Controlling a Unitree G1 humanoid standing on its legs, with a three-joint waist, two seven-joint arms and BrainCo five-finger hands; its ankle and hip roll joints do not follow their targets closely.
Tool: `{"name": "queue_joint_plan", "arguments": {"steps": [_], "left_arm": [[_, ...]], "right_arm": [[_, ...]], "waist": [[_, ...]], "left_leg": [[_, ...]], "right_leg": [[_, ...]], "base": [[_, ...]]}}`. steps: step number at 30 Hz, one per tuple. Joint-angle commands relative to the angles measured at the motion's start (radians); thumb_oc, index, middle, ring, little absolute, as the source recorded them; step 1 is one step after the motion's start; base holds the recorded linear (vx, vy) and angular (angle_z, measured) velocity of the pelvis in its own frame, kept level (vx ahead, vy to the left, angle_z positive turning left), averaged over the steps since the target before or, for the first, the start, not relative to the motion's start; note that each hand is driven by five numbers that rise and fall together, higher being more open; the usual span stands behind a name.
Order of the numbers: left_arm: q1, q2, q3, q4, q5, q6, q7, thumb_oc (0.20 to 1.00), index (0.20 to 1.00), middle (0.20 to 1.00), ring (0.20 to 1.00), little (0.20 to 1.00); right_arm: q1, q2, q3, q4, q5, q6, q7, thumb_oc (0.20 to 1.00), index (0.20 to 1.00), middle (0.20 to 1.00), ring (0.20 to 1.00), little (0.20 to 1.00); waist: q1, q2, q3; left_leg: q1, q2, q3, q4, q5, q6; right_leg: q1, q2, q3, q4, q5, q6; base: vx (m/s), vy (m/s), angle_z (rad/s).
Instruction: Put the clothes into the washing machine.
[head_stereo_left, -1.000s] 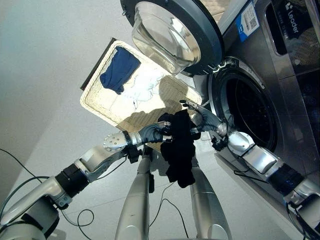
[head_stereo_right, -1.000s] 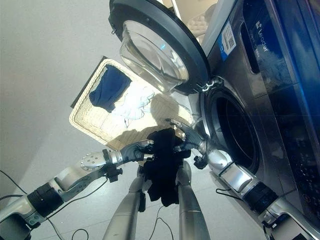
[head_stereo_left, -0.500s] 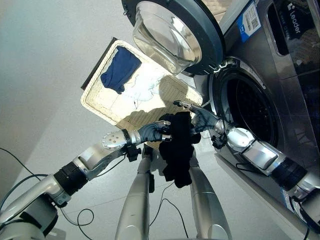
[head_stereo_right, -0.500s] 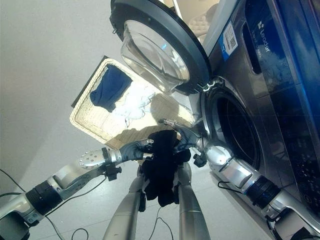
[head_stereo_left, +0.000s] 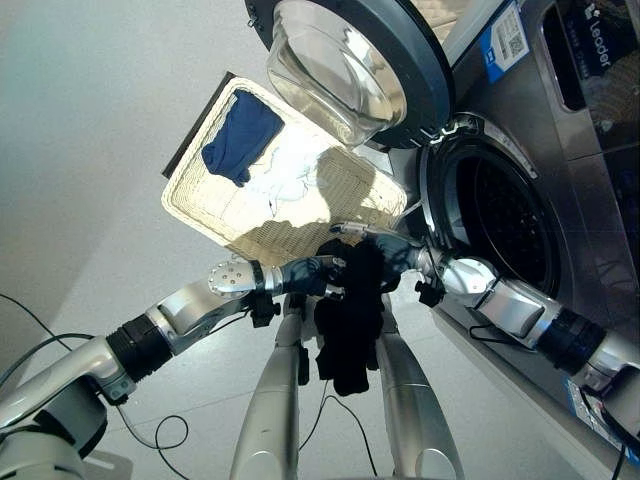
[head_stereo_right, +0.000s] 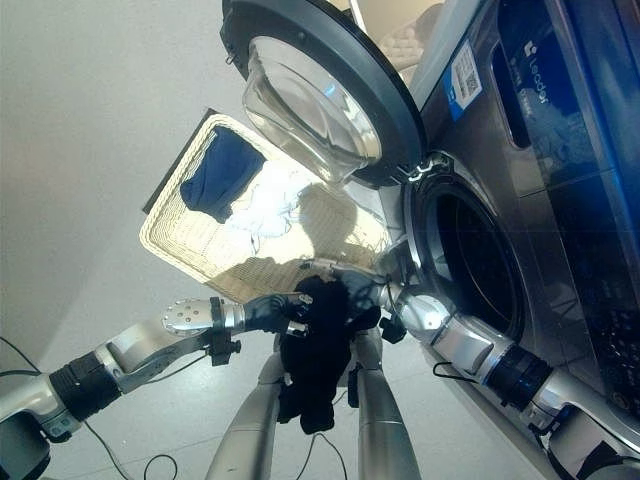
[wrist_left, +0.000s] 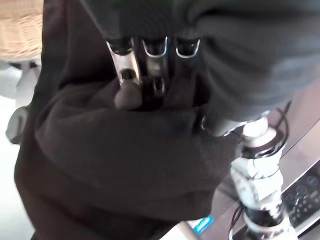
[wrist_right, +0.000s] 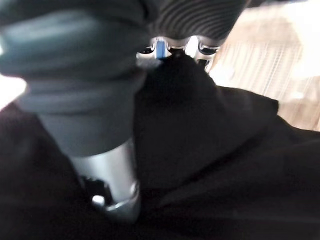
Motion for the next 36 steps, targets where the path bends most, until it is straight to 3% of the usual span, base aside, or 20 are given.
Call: {"name": "queue_joint_plan", "arguments": {"steps": [1, 7, 17, 21, 22, 23, 24, 30, 36], "left_arm": [[-0.014, -0.074, 0.014, -0.078, -0.080, -0.067, -0.023, 0.200, 0.200, 0.200, 0.200, 0.200], [-0.013, -0.072, 0.004, -0.063, -0.087, -0.092, 0.012, 0.200, 0.200, 0.200, 0.200, 0.200], [0.050, -0.118, 0.097, -0.021, -0.062, -0.184, 0.216, 0.200, 0.200, 0.200, 0.200, 0.200], [0.131, -0.181, 0.207, 0.032, 0.074, -0.239, 0.505, 0.216, 0.216, 0.216, 0.216, 0.216], [0.134, -0.184, 0.211, 0.035, 0.088, -0.236, 0.529, 0.398, 0.398, 0.398, 0.398, 0.398], [0.134, -0.184, 0.211, 0.035, 0.088, -0.236, 0.529, 0.398, 0.398, 0.398, 0.398, 0.398], [0.171, -0.221, 0.266, 0.100, 0.248, -0.230, 0.709, 1.000, 1.000, 1.000, 1.000, 1.000], [0.224, -0.238, 0.363, 0.180, 0.583, -0.156, 0.998, 1.000, 1.000, 1.000, 1.000, 1.000], [0.219, -0.260, 0.413, 0.263, 0.600, -0.111, 1.111, 1.000, 1.000, 1.000, 1.000, 1.000]], "right_arm": [[-0.070, -0.037, 0.097, -0.139, 0.148, -0.026, 0.097, 0.200, 0.200, 0.200, 0.200, 0.200], [-0.068, -0.031, 0.129, -0.112, 0.218, -0.031, 0.110, 0.200, 0.200, 0.200, 0.200, 0.200], [0.013, 0.030, 0.059, -0.067, 0.357, -0.021, 0.109, 0.200, 0.200, 0.200, 0.200, 0.200], [0.124, 0.122, -0.063, -0.003, 0.539, -0.025, 0.106, 0.200, 0.200, 0.200, 0.200, 0.200], [0.129, 0.127, -0.069, -0.001, 0.558, -0.023, 0.101, 0.200, 0.200, 0.200, 0.200, 0.200], [0.129, 0.127, -0.069, -0.001, 0.558, -0.023, 0.101, 0.200, 0.200, 0.200, 0.200, 0.200], [0.190, 0.196, -0.142, 0.044, 0.623, -0.004, 0.102, 0.200, 0.200, 0.200, 0.200, 0.200], [0.280, 0.287, -0.240, 0.100, 0.702, 0.036, 0.073, 0.200, 0.200, 0.200, 0.200, 0.200], [0.308, 0.343, -0.300, 0.163, 0.854, 0.073, 0.063, 0.200, 0.200, 0.200, 0.200, 0.200]], "waist": [[-0.028, 0.003, -0.023], [-0.022, 0.000, -0.023], [-0.008, 0.000, -0.023], [-0.002, 0.006, -0.023], [-0.002, 0.006, -0.023], [-0.002, 0.006, -0.023], [-0.001, 0.011, -0.023], [-0.002, 0.024, -0.023], [-0.012, 0.040, -0.023]], "left_leg": [[-0.048, -0.036, 0.034, 0.006, 0.077, 0.045], [-0.047, -0.039, 0.030, 0.004, 0.079, 0.043], [-0.054, -0.045, 0.020, 0.001, 0.085, 0.046], [-0.048, -0.052, 0.012, -0.010, 0.089, 0.051], [-0.047, -0.052, 0.012, -0.010, 0.089, 0.051], [-0.047, -0.052, 0.012, -0.010, 0.089, 0.051], [-0.048, -0.057, 0.006, -0.010, 0.089, 0.053], [-0.048, -0.056, 0.013, -0.025, 0.095, 0.056], [-0.042, -0.051, 0.032, -0.034, 0.095, 0.053]], "right_leg": [[0.052, 0.022, -0.058, -0.051, 0.061, 0.045], [0.053, 0.020, -0.064, -0.057, 0.068, 0.048], [0.047, 0.015, -0.077, -0.052, 0.065, 0.046], [0.050, 0.018, -0.078, -0.055, 0.063, 0.045], [0.050, 0.018, -0.078, -0.055, 0.063, 0.045], [0.050, 0.018, -0.078, -0.055, 0.063, 0.045], [0.050, 0.019, -0.078, -0.052, 0.057, 0.043], [0.049, 0.018, -0.083, -0.053, 0.051, 0.039], [0.046, 0.015, -0.081, -0.048, 0.045, 0.037]], "base": [[0.00, 0.000, 0.00], [0.00, 0.000, 0.00], [0.00, 0.000, 0.00], [0.00, -0.007, -0.03], [0.00, 0.000, 0.00], [0.00, 0.000, 0.00], [0.00, 0.000, 0.00], [0.00, 0.000, 0.00], [0.01, 0.021, -0.02]]}}
